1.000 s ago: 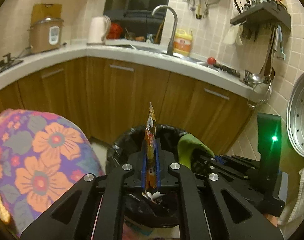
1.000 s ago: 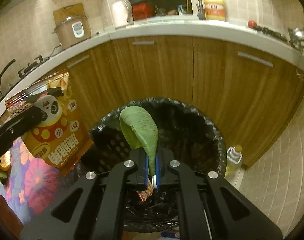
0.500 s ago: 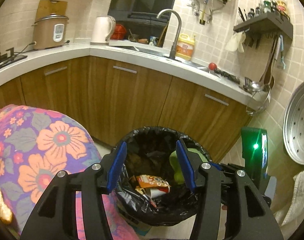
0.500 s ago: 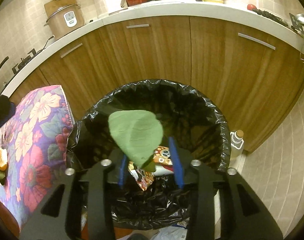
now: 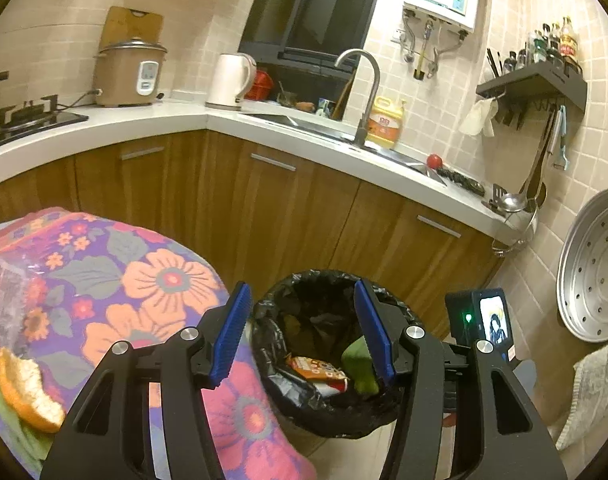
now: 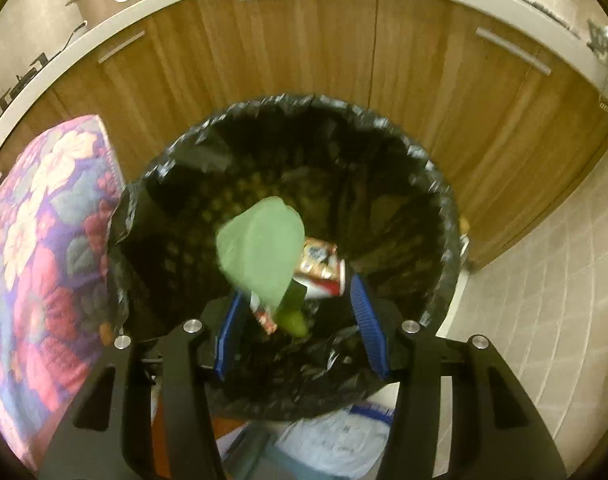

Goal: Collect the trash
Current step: 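Carry wrapper and leaf over the wastebasket and open both tools to drop them, then move both tools back over the table toward the bottle and leaves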

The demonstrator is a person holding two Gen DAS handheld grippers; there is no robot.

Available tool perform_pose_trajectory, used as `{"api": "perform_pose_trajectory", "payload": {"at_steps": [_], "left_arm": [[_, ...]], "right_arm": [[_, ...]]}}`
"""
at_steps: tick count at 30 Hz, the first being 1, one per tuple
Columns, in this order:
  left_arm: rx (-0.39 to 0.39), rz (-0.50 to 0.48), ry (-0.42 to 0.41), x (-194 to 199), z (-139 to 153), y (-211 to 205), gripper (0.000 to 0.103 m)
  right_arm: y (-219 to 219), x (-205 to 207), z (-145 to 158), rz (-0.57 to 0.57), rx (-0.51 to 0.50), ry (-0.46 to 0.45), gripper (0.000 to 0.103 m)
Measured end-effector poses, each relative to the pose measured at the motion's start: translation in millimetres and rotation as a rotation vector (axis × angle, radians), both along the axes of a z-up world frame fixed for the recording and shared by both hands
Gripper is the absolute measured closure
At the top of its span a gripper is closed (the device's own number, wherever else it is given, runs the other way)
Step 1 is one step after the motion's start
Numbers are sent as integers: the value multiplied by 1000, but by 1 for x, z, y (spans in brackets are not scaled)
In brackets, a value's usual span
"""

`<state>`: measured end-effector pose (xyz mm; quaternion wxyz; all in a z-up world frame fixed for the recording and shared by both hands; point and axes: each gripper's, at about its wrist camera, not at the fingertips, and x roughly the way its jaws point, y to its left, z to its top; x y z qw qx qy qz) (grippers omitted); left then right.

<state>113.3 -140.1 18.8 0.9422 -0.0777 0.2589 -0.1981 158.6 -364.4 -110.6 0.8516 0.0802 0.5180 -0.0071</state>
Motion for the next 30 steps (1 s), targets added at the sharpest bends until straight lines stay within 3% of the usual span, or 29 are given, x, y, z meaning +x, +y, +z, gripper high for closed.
{"api": "perform_pose_trajectory", "payload": {"at_steps": [3, 7, 14, 21, 30], "left_arm": [[-9, 14, -4, -7, 3, 10, 48], [-18, 29, -19, -19, 8, 23, 48], [-38, 84, -62, -52, 19, 60, 48], [-49, 191, -88, -83, 25, 116, 47], [-66, 372, -83, -115, 23, 206, 43]], "right_arm": [[-2, -7, 1, 4, 58, 35, 51], [7, -19, 17, 12, 51, 1, 49], [52, -47, 69, 108, 58, -183, 49], [124, -70, 110, 273, 95, -381, 47], [210, -85, 115, 476, 138, -440, 47]]}}
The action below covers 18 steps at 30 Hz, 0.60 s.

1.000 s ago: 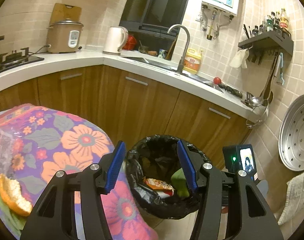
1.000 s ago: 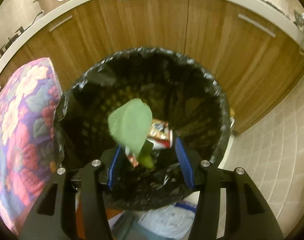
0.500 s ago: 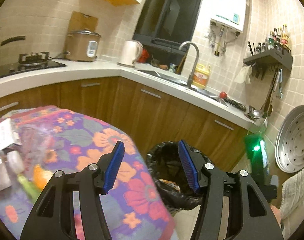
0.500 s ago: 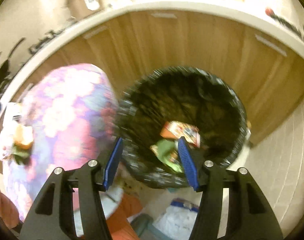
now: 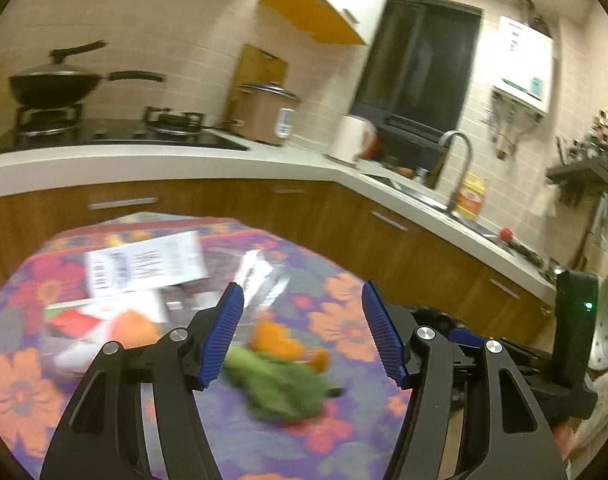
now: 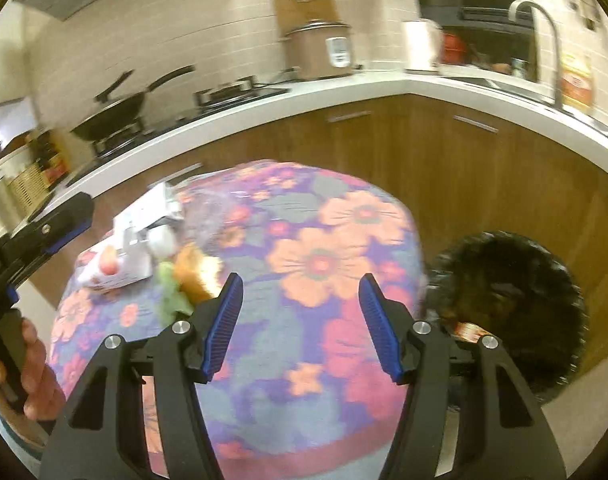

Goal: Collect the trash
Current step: 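Move both tools back over the table toward the bottle and leaves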

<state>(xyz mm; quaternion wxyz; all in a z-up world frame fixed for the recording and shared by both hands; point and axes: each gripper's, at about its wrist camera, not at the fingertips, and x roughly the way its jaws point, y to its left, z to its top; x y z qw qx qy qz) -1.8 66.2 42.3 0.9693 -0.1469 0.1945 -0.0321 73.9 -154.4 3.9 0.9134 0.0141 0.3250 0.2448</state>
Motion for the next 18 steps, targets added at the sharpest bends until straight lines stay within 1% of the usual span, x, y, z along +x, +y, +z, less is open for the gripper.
{"api": "perform_pose_trajectory", "payload": {"at_steps": [5, 8, 11, 13, 15, 18], "left_arm": [[-31, 50, 49, -7, -15, 33, 43], [-81, 41, 91, -5, -29, 44, 43], [-87, 50, 115, -4, -39, 49, 43], [-81, 61, 123, -6, -42, 52, 43], [-48, 100, 117, -11, -41, 55, 43], [8, 178, 116, -25, -38, 72, 43]], "right_arm": [[33, 1, -9, 81, 2, 16, 47], [46, 0, -12, 128, 8, 15, 47], [62, -2, -18, 164, -3, 32, 47], [72, -6, -22, 179, -24, 25, 47], [84, -9, -25, 178, -68, 4, 47], [92, -10, -25, 180, -87, -12, 47]]}}
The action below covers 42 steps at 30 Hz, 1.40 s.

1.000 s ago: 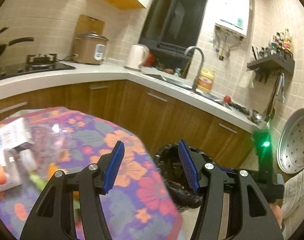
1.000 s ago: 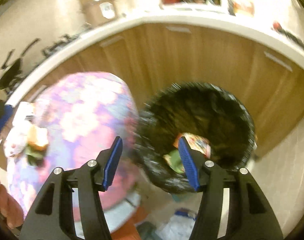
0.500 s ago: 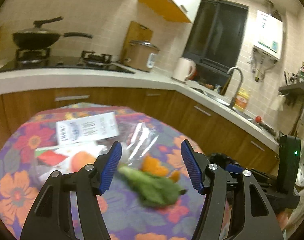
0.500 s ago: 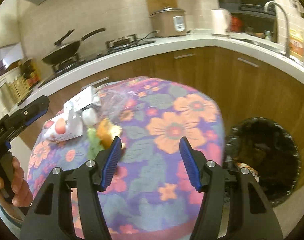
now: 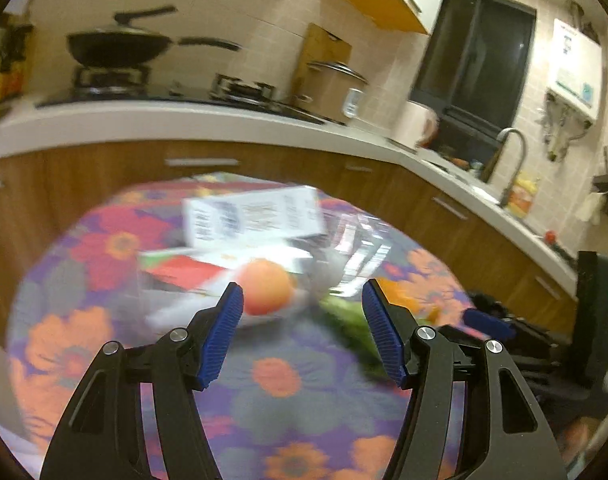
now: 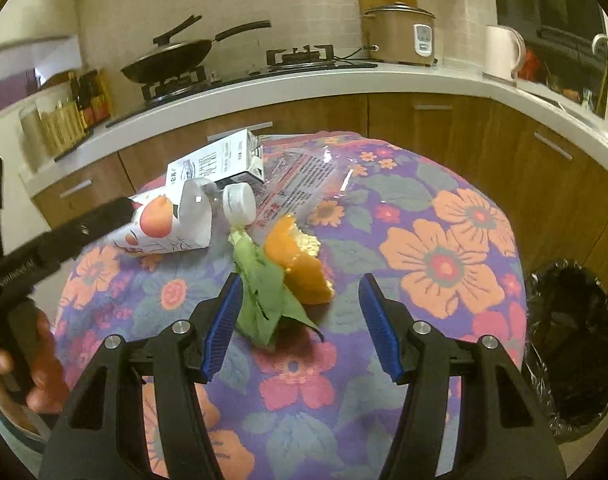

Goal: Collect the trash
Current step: 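Move both tools back over the table toward the bottle and leaves, then grasp the green vegetable leaves with the right tool while the left tool reaches the plastic bottle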

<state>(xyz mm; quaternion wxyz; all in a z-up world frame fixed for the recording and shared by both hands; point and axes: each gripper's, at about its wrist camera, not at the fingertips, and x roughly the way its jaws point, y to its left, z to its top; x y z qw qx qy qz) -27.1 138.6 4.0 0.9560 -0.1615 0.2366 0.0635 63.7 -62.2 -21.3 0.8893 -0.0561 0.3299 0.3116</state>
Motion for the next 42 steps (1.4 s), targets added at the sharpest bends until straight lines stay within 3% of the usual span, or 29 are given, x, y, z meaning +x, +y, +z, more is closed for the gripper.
{"api": "perform_pose_trajectory", "payload": {"at_steps": [5, 9, 13, 20, 23, 24, 27, 33, 38, 42], "left_arm": [[-17, 77, 2, -13, 3, 40, 32], [9, 39, 43, 2, 5, 65, 29], [-49, -85, 93, 26, -2, 88, 29], [-47, -202, 106, 27, -8, 80, 26], [-52, -290, 108, 14, -5, 69, 26], [-44, -319, 114, 10, -4, 64, 26], [-27, -432, 132, -2, -1, 47, 26], [188, -353, 193, 17, -2, 31, 26], [192, -387, 324, 54, -20, 38, 24], [207, -405, 365, 60, -27, 30, 25]], "right_arm": [[1, 11, 0, -20, 11, 15, 47], [-3, 14, -3, -38, 9, 38, 47], [-6, 8, -12, -41, 16, 83, 47], [17, -4, -26, 23, -20, 120, 48], [28, -7, -30, 46, -39, 147, 62], [30, -8, -32, 51, -39, 155, 68], [33, -7, -34, 36, -36, 159, 68], [35, 3, -34, 0, -37, 168, 68], [37, 12, -35, 4, -31, 194, 68], [42, 20, -38, 10, -30, 225, 68]]}}
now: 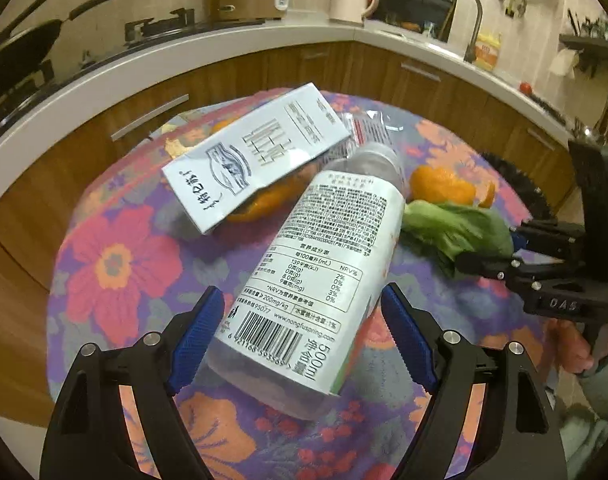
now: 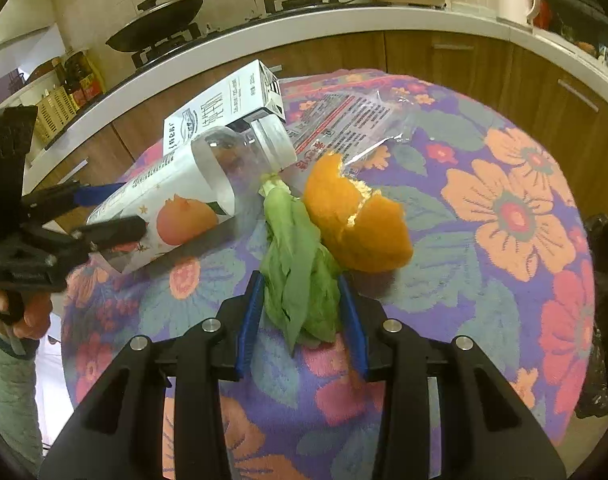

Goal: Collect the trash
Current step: 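Grasp the green vegetable leaves with the right tool while the left tool reaches the plastic bottle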

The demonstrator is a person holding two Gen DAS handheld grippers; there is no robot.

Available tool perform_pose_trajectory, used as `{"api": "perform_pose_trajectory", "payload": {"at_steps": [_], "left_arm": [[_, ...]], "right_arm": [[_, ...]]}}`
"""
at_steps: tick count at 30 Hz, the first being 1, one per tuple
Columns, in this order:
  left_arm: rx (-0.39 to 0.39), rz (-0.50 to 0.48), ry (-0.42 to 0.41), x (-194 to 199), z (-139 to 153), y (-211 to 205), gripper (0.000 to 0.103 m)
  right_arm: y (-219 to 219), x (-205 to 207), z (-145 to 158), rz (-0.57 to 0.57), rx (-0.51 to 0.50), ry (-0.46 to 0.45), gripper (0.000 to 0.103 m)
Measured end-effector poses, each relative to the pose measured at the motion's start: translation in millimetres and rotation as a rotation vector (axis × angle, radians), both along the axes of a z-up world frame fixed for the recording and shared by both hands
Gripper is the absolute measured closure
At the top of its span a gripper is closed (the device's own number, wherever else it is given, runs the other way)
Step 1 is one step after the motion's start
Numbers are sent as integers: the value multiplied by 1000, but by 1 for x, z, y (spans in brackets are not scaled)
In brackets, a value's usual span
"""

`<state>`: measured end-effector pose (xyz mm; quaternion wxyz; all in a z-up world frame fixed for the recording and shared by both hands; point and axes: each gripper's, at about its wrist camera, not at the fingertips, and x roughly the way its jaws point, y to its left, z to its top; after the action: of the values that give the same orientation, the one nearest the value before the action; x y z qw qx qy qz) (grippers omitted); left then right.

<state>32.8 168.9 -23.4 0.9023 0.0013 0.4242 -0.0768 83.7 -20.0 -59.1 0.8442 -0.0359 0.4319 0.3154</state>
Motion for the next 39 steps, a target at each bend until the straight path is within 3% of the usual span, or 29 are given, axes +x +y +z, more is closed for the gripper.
{"api": "perform_pose_trajectory", "payload": {"at_steps": [3, 6, 9, 14, 20, 31, 32, 33, 35, 39], "left_arm": [[1, 19, -2, -1, -1, -4, 27], [4, 36, -13, -8, -1, -9, 31], [-10, 35, -25, -19, 2, -15, 36], [-20, 58, -66, -35, 7, -25, 41], [-87, 76, -150, -53, 23, -34, 45], [-142, 98, -208, -62, 33, -41, 52], [-155, 94, -217, -63, 34, -41, 86], [-171, 99, -213, -62, 35, -39, 103], [-220, 106, -215, -62, 39, -34, 103], [-205, 111, -162, -58, 32, -36, 103]], "right_arm": [[5, 1, -1, -6, -18, -5, 69], [7, -5, 0, 3, -30, -23, 82], [3, -13, 2, 6, -38, -29, 85], [-16, -29, 2, 24, -25, -18, 88], [-45, -39, 9, 58, 76, 61, 88], [-72, -77, 27, 105, 72, -30, 90], [-74, -79, 31, 109, 84, -42, 90], [-75, -79, 34, 110, 93, -50, 90], [-77, -81, 41, 110, 106, -69, 90], [-76, -79, 43, 113, 105, -69, 90]]}}
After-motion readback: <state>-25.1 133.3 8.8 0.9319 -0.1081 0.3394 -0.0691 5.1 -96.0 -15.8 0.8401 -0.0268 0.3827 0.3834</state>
